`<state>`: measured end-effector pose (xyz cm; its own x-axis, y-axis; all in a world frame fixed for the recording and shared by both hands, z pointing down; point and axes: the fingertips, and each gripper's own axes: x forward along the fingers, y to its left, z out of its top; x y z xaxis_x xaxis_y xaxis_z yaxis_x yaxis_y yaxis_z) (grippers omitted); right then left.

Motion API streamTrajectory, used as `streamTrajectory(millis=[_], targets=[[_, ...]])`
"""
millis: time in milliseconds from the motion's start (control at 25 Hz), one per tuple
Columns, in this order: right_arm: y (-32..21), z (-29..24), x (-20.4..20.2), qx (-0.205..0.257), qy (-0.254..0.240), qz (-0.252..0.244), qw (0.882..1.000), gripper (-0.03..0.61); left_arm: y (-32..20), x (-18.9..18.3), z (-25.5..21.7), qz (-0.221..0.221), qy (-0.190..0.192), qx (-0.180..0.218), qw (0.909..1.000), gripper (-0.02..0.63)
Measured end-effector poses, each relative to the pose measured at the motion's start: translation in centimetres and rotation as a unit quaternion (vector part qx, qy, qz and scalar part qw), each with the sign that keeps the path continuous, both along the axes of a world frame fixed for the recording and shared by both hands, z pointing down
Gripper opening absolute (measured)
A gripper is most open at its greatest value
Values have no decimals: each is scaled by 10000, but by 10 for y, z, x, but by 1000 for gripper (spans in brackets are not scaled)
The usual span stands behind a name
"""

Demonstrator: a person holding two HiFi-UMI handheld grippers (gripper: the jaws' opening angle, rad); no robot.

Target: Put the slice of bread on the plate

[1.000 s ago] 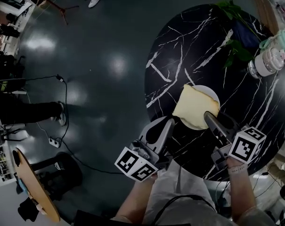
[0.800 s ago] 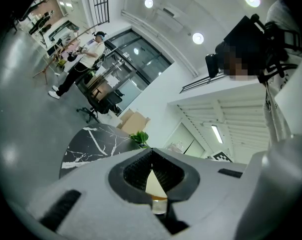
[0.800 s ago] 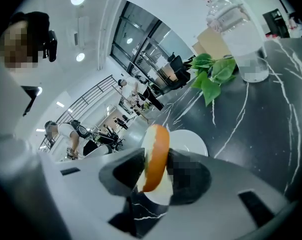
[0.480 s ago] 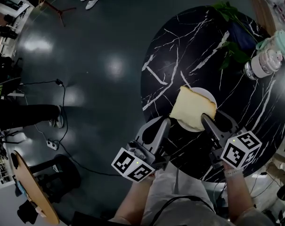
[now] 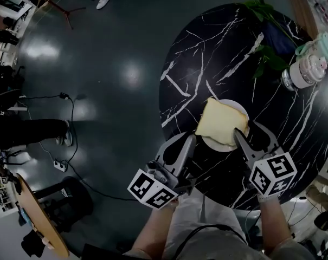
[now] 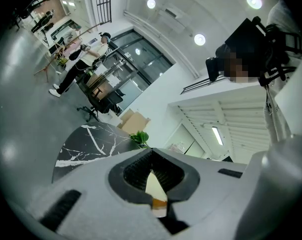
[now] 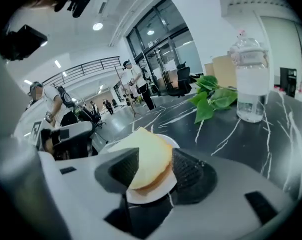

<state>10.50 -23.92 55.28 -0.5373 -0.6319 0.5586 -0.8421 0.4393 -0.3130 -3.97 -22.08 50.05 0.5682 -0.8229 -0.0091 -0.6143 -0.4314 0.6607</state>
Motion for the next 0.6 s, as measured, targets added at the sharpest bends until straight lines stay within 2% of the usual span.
streamTrajectory(millis=[160, 600], targets=[[-4, 1, 2, 148, 247, -94, 9995, 183, -1, 1, 2, -20, 0, -17, 10000, 9], [1, -17, 3, 347, 44, -174, 9992, 186, -2, 9, -6, -11, -3, 38, 10000, 9]])
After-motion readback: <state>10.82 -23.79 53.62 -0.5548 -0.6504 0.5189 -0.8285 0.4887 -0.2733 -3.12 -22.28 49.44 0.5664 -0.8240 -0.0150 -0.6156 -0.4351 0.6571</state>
